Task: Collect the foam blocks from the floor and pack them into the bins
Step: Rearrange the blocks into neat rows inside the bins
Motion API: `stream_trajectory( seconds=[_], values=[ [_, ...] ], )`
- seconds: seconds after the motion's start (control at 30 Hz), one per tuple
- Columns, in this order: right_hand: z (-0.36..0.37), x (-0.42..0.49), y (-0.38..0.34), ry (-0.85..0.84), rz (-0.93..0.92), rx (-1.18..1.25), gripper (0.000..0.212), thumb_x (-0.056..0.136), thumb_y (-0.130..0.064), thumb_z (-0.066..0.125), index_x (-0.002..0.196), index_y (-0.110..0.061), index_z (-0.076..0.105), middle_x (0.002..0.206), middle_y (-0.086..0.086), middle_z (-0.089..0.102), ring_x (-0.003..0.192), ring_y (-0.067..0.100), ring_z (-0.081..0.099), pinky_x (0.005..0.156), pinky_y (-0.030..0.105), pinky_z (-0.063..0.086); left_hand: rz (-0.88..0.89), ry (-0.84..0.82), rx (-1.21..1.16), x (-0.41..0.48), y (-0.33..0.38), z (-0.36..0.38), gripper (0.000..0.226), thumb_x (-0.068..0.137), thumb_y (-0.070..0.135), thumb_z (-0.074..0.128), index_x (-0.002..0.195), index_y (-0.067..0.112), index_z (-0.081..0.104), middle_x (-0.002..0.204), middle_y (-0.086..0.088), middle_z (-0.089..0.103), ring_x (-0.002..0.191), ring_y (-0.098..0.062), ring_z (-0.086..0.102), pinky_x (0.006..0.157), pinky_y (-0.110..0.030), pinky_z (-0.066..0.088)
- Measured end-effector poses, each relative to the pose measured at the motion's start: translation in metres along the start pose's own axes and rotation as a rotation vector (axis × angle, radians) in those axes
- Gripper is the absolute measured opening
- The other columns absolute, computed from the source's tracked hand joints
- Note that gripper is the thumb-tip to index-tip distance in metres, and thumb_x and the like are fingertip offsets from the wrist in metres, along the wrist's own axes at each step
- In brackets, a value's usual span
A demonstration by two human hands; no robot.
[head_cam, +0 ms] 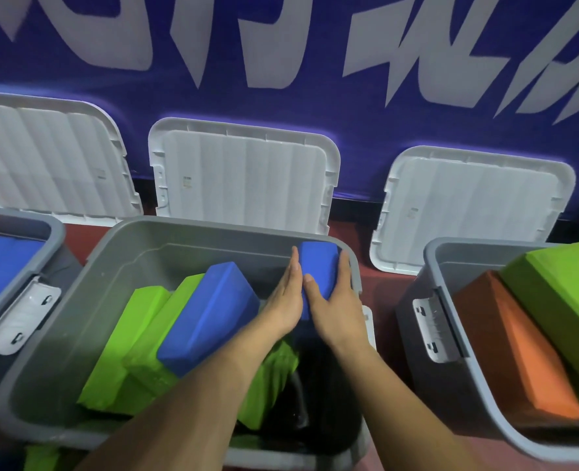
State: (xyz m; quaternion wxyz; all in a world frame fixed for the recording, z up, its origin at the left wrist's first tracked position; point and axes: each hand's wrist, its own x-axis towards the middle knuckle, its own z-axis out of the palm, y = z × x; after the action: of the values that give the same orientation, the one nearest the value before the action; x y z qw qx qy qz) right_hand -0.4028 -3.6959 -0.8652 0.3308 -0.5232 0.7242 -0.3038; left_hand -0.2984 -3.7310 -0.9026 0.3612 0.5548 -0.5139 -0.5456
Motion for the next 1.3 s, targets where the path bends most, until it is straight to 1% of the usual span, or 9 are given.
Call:
stream_trajectory(
  seconds=[0.2,0.43,0.6,0.77,0.87,1.0,1.07,1.17,1.3],
  values=[
    [-0.001,-0.008,-0.004,0.022,-0.058,0.131,0.082,0.095,-0.055,0.06,0.162,-0.031,0.018,0.149,0.003,0.048,0.133,0.019,0.049,0.098,0.024,0.036,0.109,0.02,0.108,-0.02,0.014,-0.013,0.053,0.103,0.059,0.017,0.155,0.051,0.01,0.157,0.026,0.018,0.129,0.028,0.018,0.122,-0.023,0.014],
    [0.022,-0.017,-0.046,-0.112,-0.245,0.182,0.063,0.088,-0.071,0.057,0.139,-0.035,0.054,0.118,0.002,0.067,0.109,0.017,0.064,0.096,0.047,0.054,0.191,0.24,0.131,-0.066,0.042,-0.062,0.065,0.096,0.062,0.03,0.156,0.046,0.012,0.163,0.018,0.018,0.146,0.006,0.021,0.12,-0.022,0.018],
    [0.043,-0.065,-0.114,-0.249,-0.413,0.252,0.068,0.085,-0.063,0.055,0.148,-0.036,0.05,0.134,-0.007,0.053,0.128,0.008,0.047,0.116,0.037,0.036,0.213,0.538,0.011,-0.124,0.066,-0.128,0.074,0.091,0.066,0.033,0.157,0.034,0.021,0.154,0.024,0.032,0.132,0.023,0.031,0.109,-0.005,0.024],
    [0.078,-0.149,-0.179,-0.4,-0.654,0.185,0.068,0.084,-0.066,0.046,0.148,-0.044,0.046,0.152,-0.008,0.04,0.143,0.013,0.035,0.12,0.048,0.028,0.145,0.899,-0.026,-0.205,0.084,-0.191,0.058,0.105,0.056,0.025,0.158,0.032,0.021,0.149,0.024,0.028,0.131,0.012,0.026,0.105,-0.007,0.019],
    [0.094,-0.201,-0.212,-0.529,-0.828,0.044,0.067,0.086,-0.06,0.041,0.152,-0.045,0.04,0.164,-0.007,0.03,0.153,0.018,0.022,0.123,0.051,0.016,0.071,1.076,-0.049,-0.264,0.086,-0.227,0.058,0.107,0.053,0.018,0.158,0.027,0.022,0.138,0.027,0.022,0.124,0.009,0.021,0.105,-0.012,0.016],
    [0.116,-0.261,-0.227,-0.63,-1.035,-0.035,0.064,0.087,-0.053,0.041,0.151,-0.042,0.044,0.164,-0.006,0.034,0.153,0.03,0.021,0.121,0.055,0.014,-0.074,1.272,-0.206,-0.336,0.066,-0.273,0.101,0.078,0.096,0.019,0.152,0.029,0.033,0.155,0.012,0.039,0.14,-0.01,0.041,0.12,-0.042,0.028],
    [0.129,-0.282,-0.224,-0.684,-1.088,-0.081,0.063,0.09,-0.053,0.041,0.151,-0.041,0.043,0.163,-0.006,0.034,0.152,0.031,0.022,0.121,0.056,0.015,-0.144,1.336,-0.187,-0.364,0.066,-0.278,0.091,0.089,0.084,0.013,0.152,0.021,0.03,0.155,0.004,0.04,0.136,-0.013,0.043,0.118,-0.035,0.028],
    [0.147,-0.302,-0.212,-0.722,-1.183,-0.213,0.058,0.095,-0.047,0.05,0.152,-0.044,0.04,0.164,-0.007,0.03,0.152,0.031,0.02,0.121,0.057,0.014,-0.309,1.318,-0.137,-0.39,0.054,-0.28,0.09,0.096,0.075,0.009,0.161,0.012,0.012,0.165,-0.005,0.021,0.151,-0.022,0.024,0.121,-0.036,0.016],
    [0.158,-0.316,-0.197,-0.751,-1.293,-0.252,0.049,0.098,-0.041,0.046,0.146,-0.035,0.05,0.161,-0.002,0.037,0.153,0.031,0.019,0.122,0.056,0.005,-0.701,1.253,0.193,-0.411,0.038,-0.278,0.102,0.087,0.083,0.008,0.152,0.012,0.04,0.16,-0.022,0.029,0.148,-0.037,0.026,0.122,-0.053,0.014]
  ],
)
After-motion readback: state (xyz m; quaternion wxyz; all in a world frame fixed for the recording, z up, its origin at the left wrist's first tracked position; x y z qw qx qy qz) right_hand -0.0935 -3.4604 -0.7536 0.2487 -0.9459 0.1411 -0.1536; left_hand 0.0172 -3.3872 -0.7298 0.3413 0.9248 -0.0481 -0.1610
